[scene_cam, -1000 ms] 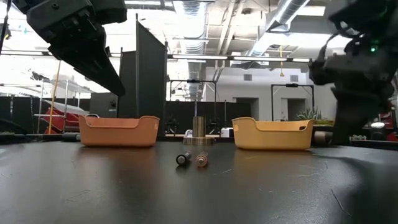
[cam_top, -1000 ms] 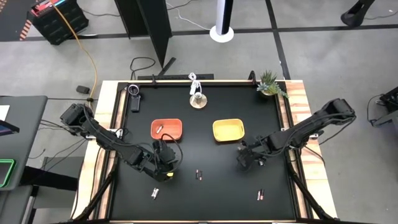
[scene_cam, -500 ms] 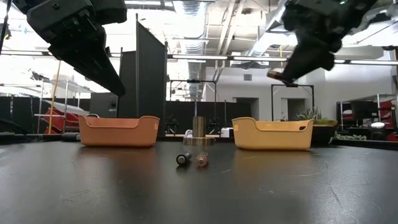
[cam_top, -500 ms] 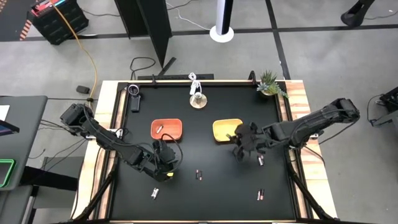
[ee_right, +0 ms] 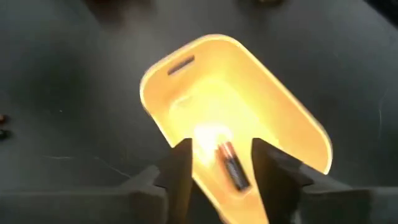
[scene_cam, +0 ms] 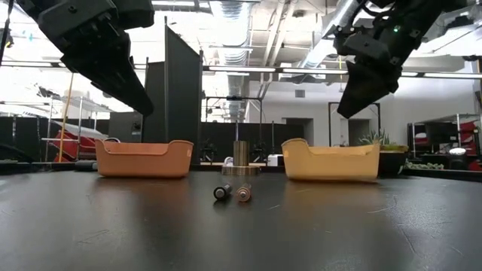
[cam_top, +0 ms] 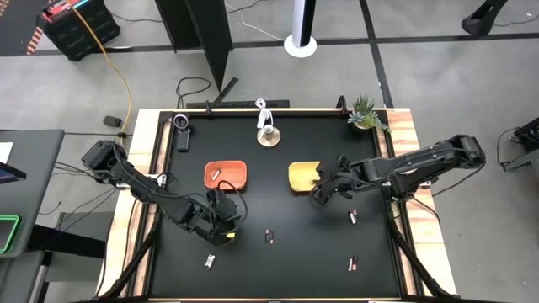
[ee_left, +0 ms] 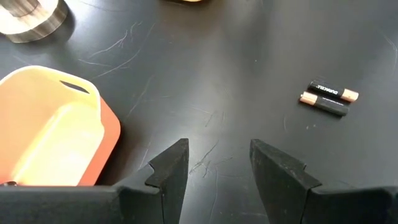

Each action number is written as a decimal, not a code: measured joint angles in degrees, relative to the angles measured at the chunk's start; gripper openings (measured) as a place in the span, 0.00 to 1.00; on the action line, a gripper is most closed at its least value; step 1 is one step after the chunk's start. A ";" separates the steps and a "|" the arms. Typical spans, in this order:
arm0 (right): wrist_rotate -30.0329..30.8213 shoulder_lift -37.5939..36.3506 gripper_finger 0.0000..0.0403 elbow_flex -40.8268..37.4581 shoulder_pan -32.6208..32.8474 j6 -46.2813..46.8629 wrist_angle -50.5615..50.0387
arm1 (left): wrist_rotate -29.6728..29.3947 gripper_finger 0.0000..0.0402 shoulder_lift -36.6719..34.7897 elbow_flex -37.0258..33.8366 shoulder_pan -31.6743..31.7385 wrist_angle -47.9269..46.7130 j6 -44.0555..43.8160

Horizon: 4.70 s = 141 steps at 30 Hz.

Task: Sort batteries
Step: Put the black battery into the yellow bin

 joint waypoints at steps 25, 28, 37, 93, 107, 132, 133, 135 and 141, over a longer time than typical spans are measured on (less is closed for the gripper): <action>0.56 -0.20 0.57 -0.01 17.94 -4.87 5.55 | 1.46 0.41 0.00 0.00 -1.97 10.99 4.18; -0.12 -0.20 0.57 -0.01 21.18 2.52 -0.93 | 1.20 0.41 0.00 0.00 -1.97 11.08 2.74; -3.55 -0.26 0.51 -0.36 34.33 36.32 -26.29 | -0.15 0.41 0.00 0.00 -3.84 10.71 1.18; -1.06 7.82 0.48 -3.04 29.65 34.53 -7.02 | 9.14 0.58 18.94 1.09 3.08 33.02 -11.42; -0.08 7.82 0.48 -3.04 29.65 34.40 -6.08 | 9.86 0.57 23.43 6.96 3.02 25.62 -15.65; 4.84 8.91 0.49 -2.90 23.46 24.87 20.04 | 8.81 0.57 22.58 7.17 1.41 21.79 -5.89; 4.81 9.83 0.49 -2.58 23.09 24.53 21.17 | 7.97 0.57 22.37 7.15 1.17 20.83 -5.71; 4.77 12.61 0.49 -1.17 22.67 24.36 21.95 | 6.09 0.57 21.69 7.13 0.47 19.22 -5.81; 4.51 23.87 0.52 7.86 22.32 24.08 22.24 | 1.01 0.57 19.09 7.10 -1.74 13.01 -6.88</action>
